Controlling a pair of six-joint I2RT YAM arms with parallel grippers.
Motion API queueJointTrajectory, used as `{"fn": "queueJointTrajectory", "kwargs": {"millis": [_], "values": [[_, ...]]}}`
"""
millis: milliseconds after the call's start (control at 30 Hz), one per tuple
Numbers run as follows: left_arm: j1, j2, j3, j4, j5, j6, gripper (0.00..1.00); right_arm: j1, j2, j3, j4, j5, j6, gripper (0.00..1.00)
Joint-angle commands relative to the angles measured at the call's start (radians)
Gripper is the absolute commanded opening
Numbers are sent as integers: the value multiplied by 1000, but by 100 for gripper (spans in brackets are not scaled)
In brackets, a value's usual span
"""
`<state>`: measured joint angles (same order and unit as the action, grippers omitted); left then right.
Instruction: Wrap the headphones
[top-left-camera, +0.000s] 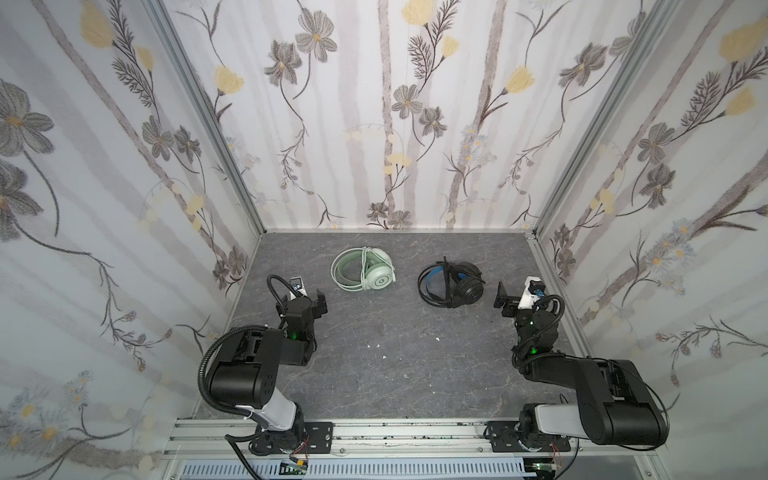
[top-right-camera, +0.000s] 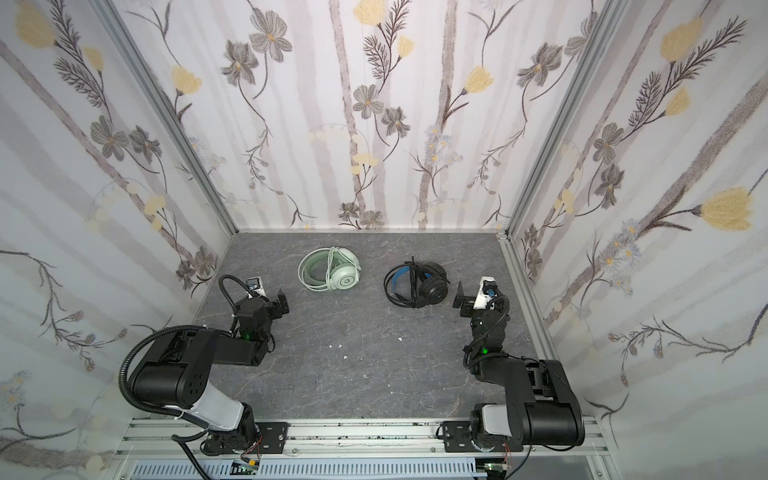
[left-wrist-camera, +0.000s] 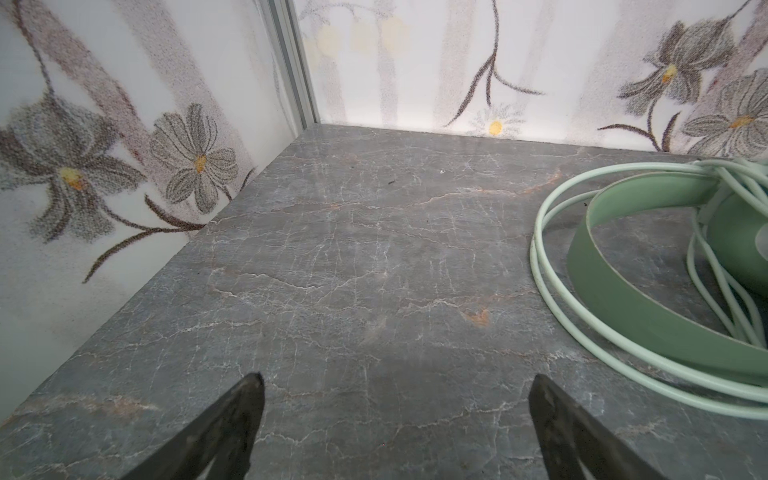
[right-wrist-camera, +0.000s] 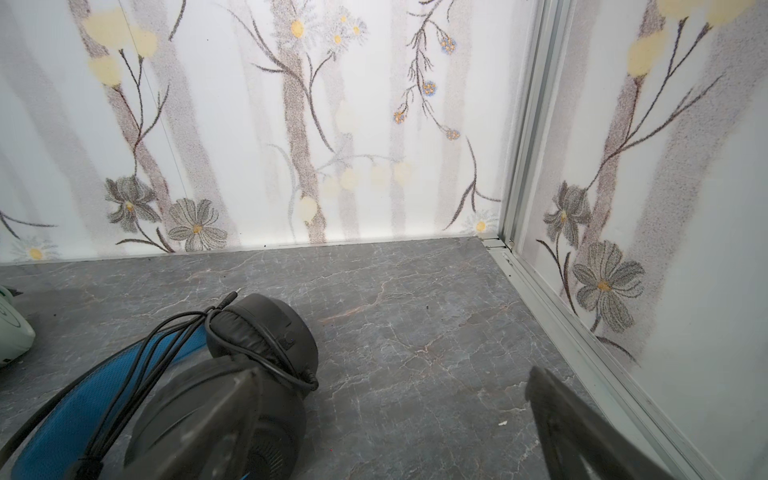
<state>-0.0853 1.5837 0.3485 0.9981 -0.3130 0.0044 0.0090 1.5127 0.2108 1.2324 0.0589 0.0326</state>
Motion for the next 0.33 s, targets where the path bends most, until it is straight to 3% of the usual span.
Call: {"fn": "queueJointTrajectory", "kwargs": {"millis": [0, 300], "values": [[1, -2, 4, 11, -1, -7, 100, 1, 4, 0, 69, 3, -5, 100], [12, -4, 10, -9, 27, -13, 100, 2, -1, -8, 78, 2, -7, 100]]}}
